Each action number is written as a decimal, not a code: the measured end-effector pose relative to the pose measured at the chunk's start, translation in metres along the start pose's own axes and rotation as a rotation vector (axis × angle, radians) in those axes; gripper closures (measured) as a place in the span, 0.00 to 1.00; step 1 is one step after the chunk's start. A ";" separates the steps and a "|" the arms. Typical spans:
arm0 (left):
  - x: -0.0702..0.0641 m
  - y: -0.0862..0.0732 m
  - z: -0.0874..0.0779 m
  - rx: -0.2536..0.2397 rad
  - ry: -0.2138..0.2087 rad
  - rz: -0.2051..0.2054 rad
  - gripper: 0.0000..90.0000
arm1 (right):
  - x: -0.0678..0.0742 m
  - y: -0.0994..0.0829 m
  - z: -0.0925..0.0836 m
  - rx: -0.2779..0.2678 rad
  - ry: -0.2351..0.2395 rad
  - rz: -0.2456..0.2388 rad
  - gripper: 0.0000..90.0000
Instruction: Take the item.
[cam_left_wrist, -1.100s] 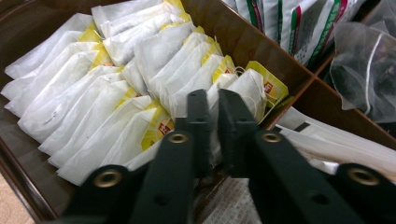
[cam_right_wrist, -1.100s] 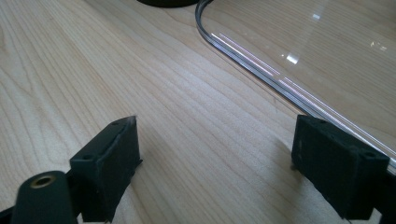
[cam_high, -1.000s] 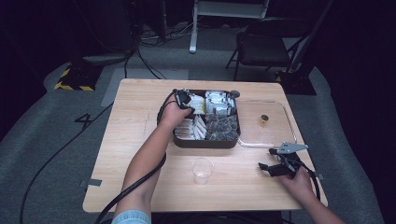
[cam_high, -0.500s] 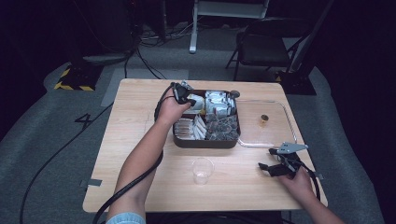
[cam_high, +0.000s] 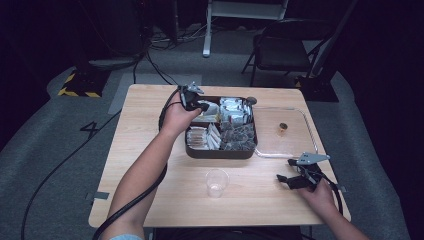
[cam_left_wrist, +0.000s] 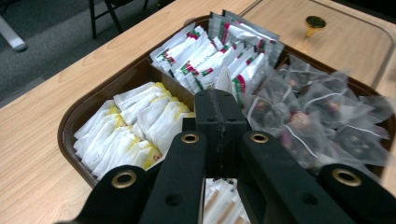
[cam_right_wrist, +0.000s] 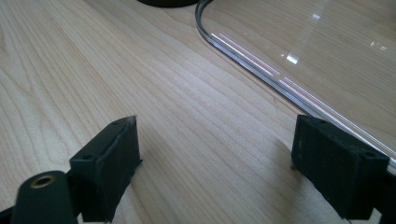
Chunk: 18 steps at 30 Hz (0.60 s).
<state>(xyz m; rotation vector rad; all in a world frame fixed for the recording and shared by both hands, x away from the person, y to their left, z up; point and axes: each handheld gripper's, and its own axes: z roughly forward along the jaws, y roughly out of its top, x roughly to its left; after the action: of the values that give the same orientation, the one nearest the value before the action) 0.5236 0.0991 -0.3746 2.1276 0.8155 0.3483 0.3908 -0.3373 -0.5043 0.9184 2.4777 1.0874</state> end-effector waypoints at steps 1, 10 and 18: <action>-0.002 0.000 -0.002 -0.002 0.001 0.001 1.00 | 0.000 0.000 0.000 0.000 0.000 0.000 0.17; -0.030 -0.005 -0.038 -0.026 -0.017 0.052 1.00 | -0.001 0.001 0.001 -0.001 0.007 -0.010 0.17; -0.054 -0.013 -0.070 -0.041 -0.050 0.084 1.00 | -0.001 0.001 0.001 -0.001 0.009 -0.010 0.17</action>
<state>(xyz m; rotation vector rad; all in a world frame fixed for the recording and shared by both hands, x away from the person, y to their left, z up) 0.4427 0.1111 -0.3387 2.1284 0.6858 0.3513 0.3922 -0.3372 -0.5043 0.9015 2.4865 1.0916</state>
